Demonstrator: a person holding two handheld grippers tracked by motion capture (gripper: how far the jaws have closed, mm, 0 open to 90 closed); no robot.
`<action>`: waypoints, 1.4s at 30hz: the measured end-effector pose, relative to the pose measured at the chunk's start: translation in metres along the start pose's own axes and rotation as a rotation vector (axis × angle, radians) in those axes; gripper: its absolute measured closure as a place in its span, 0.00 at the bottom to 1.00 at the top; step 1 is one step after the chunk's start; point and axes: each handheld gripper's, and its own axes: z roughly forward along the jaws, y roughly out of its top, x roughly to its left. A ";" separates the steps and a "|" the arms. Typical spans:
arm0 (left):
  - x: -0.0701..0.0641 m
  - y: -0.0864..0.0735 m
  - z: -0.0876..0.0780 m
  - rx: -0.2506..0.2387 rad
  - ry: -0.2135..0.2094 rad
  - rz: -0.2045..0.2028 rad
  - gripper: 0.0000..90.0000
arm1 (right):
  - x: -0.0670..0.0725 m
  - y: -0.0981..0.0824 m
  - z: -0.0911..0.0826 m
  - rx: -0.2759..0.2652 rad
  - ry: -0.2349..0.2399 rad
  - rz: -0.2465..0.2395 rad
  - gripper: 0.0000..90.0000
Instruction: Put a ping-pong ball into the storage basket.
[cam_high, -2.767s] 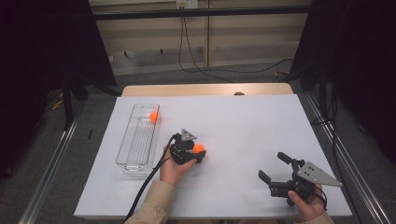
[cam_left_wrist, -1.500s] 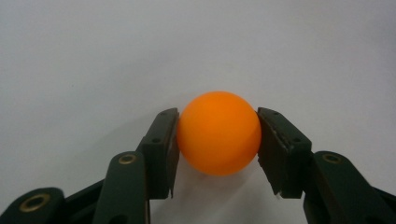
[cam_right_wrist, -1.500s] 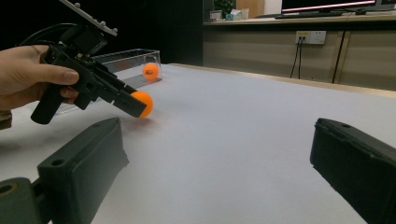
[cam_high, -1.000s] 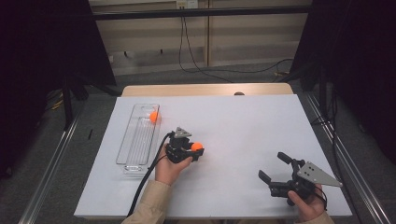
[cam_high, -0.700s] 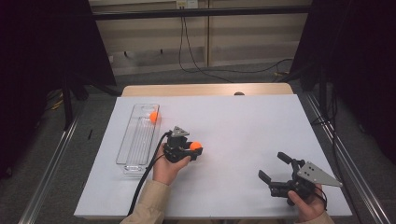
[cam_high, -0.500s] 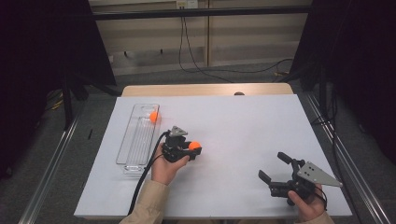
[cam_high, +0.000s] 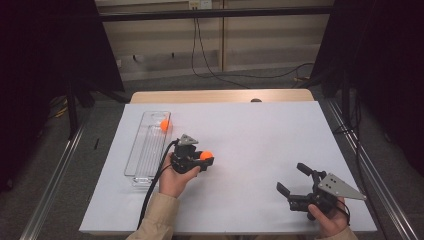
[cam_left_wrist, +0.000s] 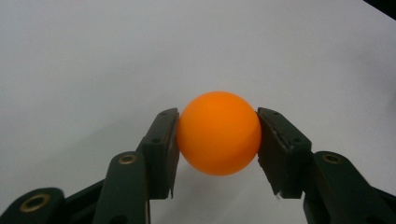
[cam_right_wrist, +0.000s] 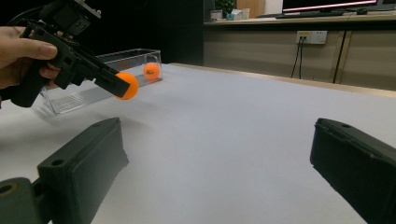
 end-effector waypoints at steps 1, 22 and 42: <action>0.001 0.000 -0.001 0.004 0.000 0.002 0.56 | 0.000 0.000 0.000 0.000 0.000 0.001 0.03; 0.005 0.001 -0.009 0.009 -0.005 -0.012 0.56 | 0.000 0.000 0.000 -0.001 0.000 0.002 0.03; 0.010 0.004 -0.020 -0.005 0.000 -0.034 0.56 | 0.000 0.000 0.000 -0.002 0.001 -0.001 0.03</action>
